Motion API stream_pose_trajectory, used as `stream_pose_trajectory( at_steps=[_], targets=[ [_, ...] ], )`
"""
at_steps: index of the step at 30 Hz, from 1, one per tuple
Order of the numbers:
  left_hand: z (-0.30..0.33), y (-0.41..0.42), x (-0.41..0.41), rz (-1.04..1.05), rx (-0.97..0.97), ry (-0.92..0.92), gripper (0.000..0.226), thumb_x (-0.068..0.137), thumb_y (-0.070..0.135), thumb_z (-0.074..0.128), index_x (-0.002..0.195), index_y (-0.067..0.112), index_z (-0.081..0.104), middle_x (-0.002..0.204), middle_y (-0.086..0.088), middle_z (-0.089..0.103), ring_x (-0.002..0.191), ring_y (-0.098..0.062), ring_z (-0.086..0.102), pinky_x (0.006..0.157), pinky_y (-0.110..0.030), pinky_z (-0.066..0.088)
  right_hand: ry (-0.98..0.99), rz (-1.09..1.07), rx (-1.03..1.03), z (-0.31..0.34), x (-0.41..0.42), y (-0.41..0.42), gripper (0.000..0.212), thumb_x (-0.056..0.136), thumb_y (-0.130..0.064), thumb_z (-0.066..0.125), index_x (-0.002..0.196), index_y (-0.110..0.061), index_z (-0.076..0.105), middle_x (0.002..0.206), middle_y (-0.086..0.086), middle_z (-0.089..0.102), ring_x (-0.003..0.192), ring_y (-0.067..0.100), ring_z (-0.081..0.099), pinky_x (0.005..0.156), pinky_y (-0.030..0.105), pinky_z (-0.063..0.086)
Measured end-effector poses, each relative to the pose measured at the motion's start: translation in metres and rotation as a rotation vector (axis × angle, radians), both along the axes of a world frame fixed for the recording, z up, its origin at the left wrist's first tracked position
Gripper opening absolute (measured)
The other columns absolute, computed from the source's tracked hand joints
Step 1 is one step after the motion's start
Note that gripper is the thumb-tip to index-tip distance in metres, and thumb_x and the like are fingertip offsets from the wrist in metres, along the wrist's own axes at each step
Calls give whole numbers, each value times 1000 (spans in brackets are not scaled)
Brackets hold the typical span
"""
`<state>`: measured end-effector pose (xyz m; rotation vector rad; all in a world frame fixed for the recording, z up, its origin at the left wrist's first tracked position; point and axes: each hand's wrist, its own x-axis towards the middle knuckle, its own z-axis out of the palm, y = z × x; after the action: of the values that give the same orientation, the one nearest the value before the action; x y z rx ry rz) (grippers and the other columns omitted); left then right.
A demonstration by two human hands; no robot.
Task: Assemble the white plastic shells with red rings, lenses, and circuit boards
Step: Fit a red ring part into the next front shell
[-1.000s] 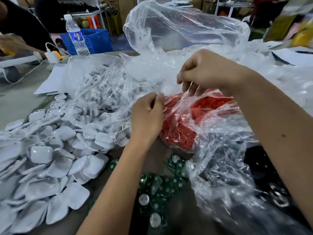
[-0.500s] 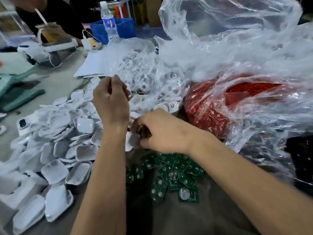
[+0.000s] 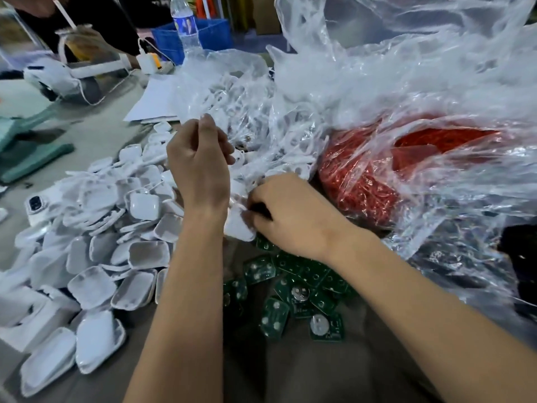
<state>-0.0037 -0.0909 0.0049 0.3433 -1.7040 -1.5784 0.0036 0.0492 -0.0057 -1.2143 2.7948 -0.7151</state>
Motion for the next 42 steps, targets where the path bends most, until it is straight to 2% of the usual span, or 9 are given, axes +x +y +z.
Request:
stream_pose_trajectory(
  at_steps=[7,10,17,20,24,28,32,38,42],
  targets=[
    [0,24,3,-176,-161,52,40,103,21,54,75,-7,53,65,-21,58,54,-28,52,50,-31,38,-275,-200,-146,5,-18,42,22,98,-32,72,76,-27,70,60,-12,66,54,-5,62,47,11,44],
    [-6,35,3,-236,-419,4,37,101,28,57,74,2,56,63,-14,58,58,-34,55,53,-45,46,-364,-308,-226,3,-21,56,17,100,-24,69,84,-21,68,53,-8,68,37,4,61,37,14,42],
    [-20,61,2,-445,-697,-164,14,96,24,64,84,21,68,69,10,66,68,-8,61,63,-28,47,-290,-412,-354,19,-19,90,15,102,-15,67,88,-19,71,56,-2,71,42,13,67,40,17,47],
    [-23,77,5,-512,-560,-150,11,96,13,67,85,16,70,69,7,69,65,-7,66,62,-18,47,-306,-425,-374,30,-11,108,10,99,-19,71,90,-17,72,57,2,71,45,16,69,41,20,50],
    [-22,99,8,-602,-361,-149,16,96,11,69,81,17,70,65,1,68,53,-23,62,51,-34,50,-220,-406,-260,55,1,145,22,97,-27,74,77,-16,72,59,-11,70,46,13,68,44,22,53],
    [-18,122,10,-687,-269,-178,16,98,12,67,82,13,70,61,-3,65,50,-18,61,46,-33,48,-372,-488,132,81,8,193,28,97,-22,73,70,-14,75,59,-1,73,51,15,72,47,25,57],
    [-18,153,19,-785,-146,-219,17,98,11,63,81,8,64,62,-6,64,51,-24,65,45,-30,49,-292,-571,406,80,14,212,16,84,-21,85,71,-27,78,60,-14,71,62,10,70,67,31,61],
    [-20,168,29,-892,245,-275,13,103,4,50,91,3,55,87,-24,75,60,-31,73,45,-29,55,-267,-563,522,70,23,215,54,71,-31,95,107,-39,55,91,-17,57,81,8,56,64,27,42],
    [-16,157,27,-861,409,-247,12,105,4,43,100,5,54,94,-26,76,61,-28,72,49,-26,57,-209,-553,505,60,25,211,51,73,-28,94,104,-35,54,94,-12,59,84,13,57,64,29,39]
  ],
)
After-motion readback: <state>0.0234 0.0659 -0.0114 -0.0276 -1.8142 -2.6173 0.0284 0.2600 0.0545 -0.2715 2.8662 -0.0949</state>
